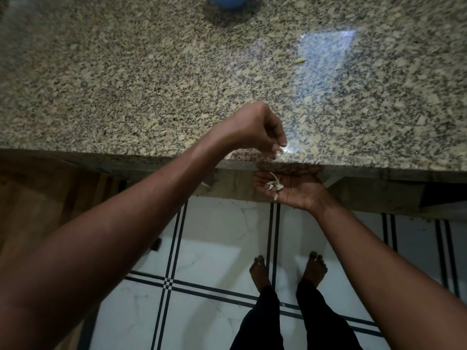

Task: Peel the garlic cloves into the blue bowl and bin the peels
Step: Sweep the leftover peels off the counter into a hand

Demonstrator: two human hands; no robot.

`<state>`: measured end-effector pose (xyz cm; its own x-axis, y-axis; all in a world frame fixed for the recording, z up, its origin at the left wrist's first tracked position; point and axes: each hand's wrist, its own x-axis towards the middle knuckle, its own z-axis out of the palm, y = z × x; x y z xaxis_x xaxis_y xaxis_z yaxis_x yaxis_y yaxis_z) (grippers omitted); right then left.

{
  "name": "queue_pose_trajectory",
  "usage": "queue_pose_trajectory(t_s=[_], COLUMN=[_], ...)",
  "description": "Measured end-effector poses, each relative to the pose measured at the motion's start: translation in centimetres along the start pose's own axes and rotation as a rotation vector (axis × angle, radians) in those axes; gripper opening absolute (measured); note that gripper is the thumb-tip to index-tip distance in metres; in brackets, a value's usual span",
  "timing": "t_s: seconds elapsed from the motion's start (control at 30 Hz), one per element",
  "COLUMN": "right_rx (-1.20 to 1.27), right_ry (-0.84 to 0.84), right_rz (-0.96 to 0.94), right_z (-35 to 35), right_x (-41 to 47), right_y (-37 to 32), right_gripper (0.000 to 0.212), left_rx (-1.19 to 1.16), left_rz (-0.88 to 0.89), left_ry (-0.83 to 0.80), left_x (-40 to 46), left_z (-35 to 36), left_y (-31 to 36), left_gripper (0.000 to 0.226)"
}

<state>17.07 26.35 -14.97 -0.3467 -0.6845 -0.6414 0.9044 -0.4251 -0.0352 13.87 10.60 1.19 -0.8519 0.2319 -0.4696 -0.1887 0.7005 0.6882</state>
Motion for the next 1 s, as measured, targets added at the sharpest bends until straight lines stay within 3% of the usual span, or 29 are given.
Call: queue_pose_trajectory(t_s=[0.07, 0.17, 0.37, 0.47, 0.7, 0.8, 1.0], right_rx=[-0.003, -0.056, -0.041, -0.061, -0.126, -0.142, -0.1], right_ry=[0.005, -0.006, -0.056, -0.09, -0.141, -0.1, -0.033], right_rz=[0.037, 0.057, 0.094, 0.087, -0.047, -0.028, 0.014], right_z=[0.0, 0.3, 0.7, 0.6, 1.0, 1.1, 1.3], right_x=[0.4, 0.2, -0.1, 0.0, -1.1, -0.9, -0.6], right_y=[-0.4, -0.9, -0.9, -0.8, -0.6, -0.7, -0.6], right_gripper=[0.069, 0.064, 0.061, 0.061, 0.042, 0.049, 0.054], left_rx=[-0.018, 0.027, 0.467, 0.501, 0.442, 0.458, 0.479], left_rz=[0.002, 0.017, 0.167, 0.202, 0.425, 0.435, 0.202], left_ry=[0.044, 0.121, 0.416, 0.538, 0.285, 0.245, 0.282], left_x=[0.0, 0.2, 1.2, 1.3, 0.1, 0.3, -0.3], left_z=[-0.1, -0.3, 0.6, 2.1, 6.0, 4.8, 3.5], left_y=[-0.2, -0.7, -4.4, -5.9, -3.0, -2.2, -1.9], left_gripper=[0.013, 0.009, 0.025, 0.028, 0.028, 0.021, 0.019])
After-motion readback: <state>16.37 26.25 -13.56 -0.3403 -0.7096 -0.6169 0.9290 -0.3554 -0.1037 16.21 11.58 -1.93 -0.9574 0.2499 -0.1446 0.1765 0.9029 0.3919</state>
